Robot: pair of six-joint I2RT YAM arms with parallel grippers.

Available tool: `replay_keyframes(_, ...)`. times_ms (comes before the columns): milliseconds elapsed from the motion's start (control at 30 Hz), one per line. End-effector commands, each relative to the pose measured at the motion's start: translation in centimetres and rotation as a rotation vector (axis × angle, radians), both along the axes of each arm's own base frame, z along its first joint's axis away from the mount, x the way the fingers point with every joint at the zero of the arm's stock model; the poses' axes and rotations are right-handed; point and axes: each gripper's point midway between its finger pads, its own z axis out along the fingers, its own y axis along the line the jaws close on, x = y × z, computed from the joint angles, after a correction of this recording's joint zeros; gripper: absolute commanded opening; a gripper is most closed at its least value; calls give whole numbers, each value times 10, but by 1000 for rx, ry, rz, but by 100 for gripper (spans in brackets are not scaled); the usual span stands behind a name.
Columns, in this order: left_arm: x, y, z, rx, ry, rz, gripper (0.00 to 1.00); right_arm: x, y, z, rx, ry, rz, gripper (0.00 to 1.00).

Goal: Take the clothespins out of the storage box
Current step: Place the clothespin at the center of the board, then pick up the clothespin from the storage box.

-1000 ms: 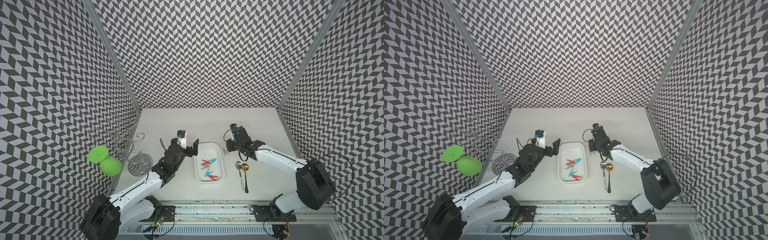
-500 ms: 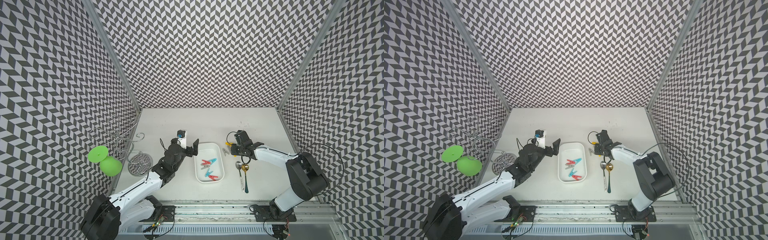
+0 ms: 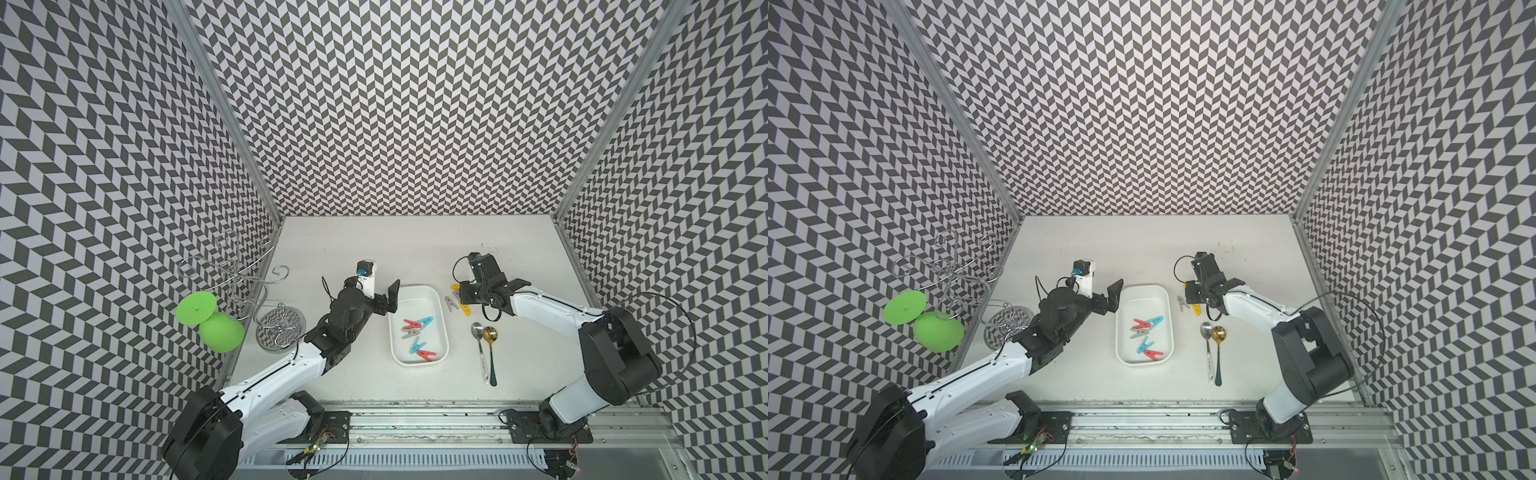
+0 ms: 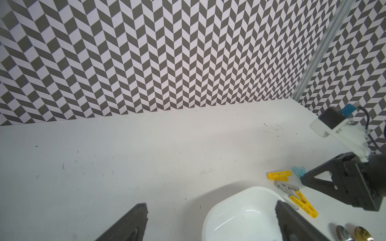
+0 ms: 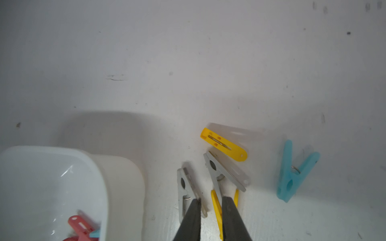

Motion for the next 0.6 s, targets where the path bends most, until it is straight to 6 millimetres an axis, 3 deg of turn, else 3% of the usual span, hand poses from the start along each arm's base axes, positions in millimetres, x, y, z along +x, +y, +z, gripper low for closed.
replay_keyframes(0,-1,-15,6,-1,-15,-75,99,-6,36,34,-20,-90,228,24)
replay_keyframes(300,-12,-44,2,0,45,-240,99,-33,92,29,-194,-71,494,25)
replay_keyframes(567,-39,-56,-9,-27,130,-308,100,-39,110,25,-225,-56,590,25)
